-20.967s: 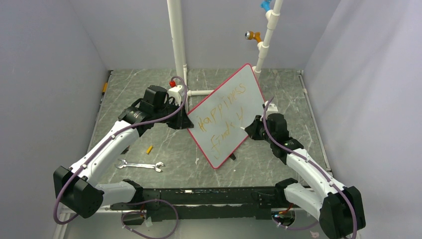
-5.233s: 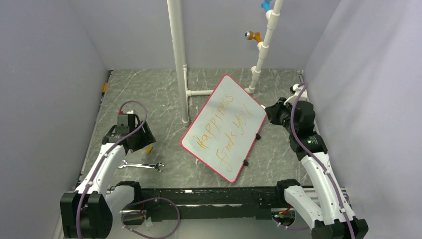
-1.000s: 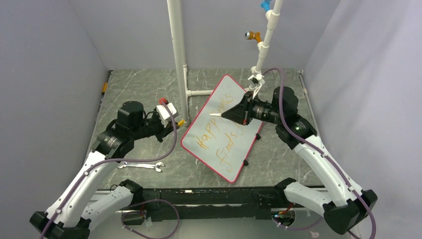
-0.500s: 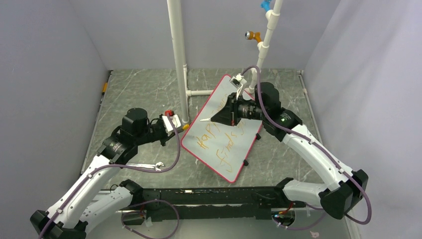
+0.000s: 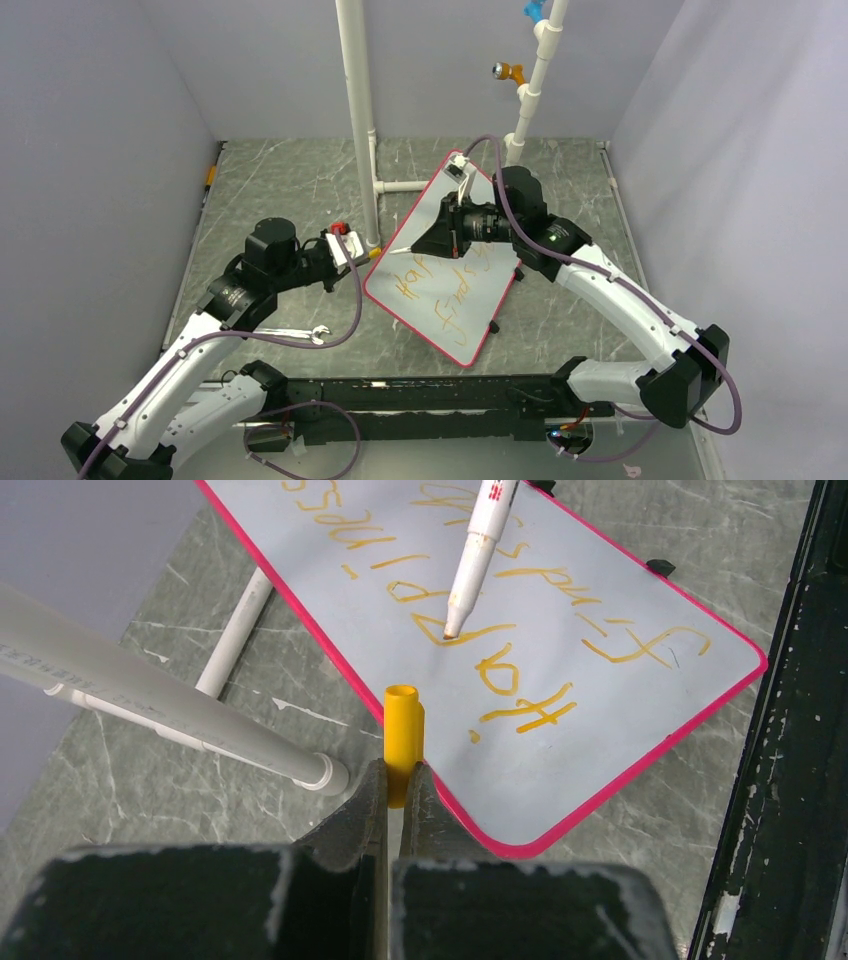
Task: Write a sentence on the whiteboard
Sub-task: Close the whiteboard marker at the center of the board.
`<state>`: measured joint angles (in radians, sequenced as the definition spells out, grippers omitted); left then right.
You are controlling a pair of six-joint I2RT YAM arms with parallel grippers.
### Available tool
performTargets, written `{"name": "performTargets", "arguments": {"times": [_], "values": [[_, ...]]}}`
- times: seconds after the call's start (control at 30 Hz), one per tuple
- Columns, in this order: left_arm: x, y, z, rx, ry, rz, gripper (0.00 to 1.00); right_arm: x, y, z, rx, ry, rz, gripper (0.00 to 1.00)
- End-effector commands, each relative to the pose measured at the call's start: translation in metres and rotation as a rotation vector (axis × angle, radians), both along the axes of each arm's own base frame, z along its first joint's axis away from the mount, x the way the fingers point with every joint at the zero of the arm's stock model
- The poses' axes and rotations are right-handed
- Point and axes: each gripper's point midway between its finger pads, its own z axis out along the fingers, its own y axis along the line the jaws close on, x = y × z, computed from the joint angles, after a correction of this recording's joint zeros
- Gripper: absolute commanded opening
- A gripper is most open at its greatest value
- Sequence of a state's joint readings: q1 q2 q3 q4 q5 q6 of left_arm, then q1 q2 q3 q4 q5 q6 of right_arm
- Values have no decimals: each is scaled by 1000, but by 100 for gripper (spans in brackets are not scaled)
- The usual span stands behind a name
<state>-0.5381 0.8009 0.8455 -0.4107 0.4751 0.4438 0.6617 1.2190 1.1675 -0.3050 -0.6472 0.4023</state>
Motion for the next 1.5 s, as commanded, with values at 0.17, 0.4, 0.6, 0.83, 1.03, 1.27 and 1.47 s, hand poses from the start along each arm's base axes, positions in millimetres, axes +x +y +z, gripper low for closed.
{"name": "performTargets", "arguments": {"times": [0.17, 0.4, 0.6, 0.83, 1.03, 1.27, 1.47], "values": [[-3, -5, 13, -36, -54, -35, 0, 8, 14, 32, 69, -87, 13, 0], [-5, -5, 15, -44, -59, -38, 0, 14, 20, 32, 66, -88, 12, 0], [-5, -5, 16, -47, -63, -39, 0, 17, 25, 28, 64, -80, 11, 0], [-6, -5, 17, -51, -59, -42, 0, 19, 28, 29, 66, -80, 13, 0], [-6, -5, 18, -54, -60, -40, 0, 20, 31, 26, 62, -71, 17, 0], [-6, -5, 20, -55, -65, -40, 0, 20, 33, 18, 40, -56, 29, 0], [-6, -6, 20, -56, -64, -44, 0, 16, 37, 14, 34, -40, 60, 0]]}}
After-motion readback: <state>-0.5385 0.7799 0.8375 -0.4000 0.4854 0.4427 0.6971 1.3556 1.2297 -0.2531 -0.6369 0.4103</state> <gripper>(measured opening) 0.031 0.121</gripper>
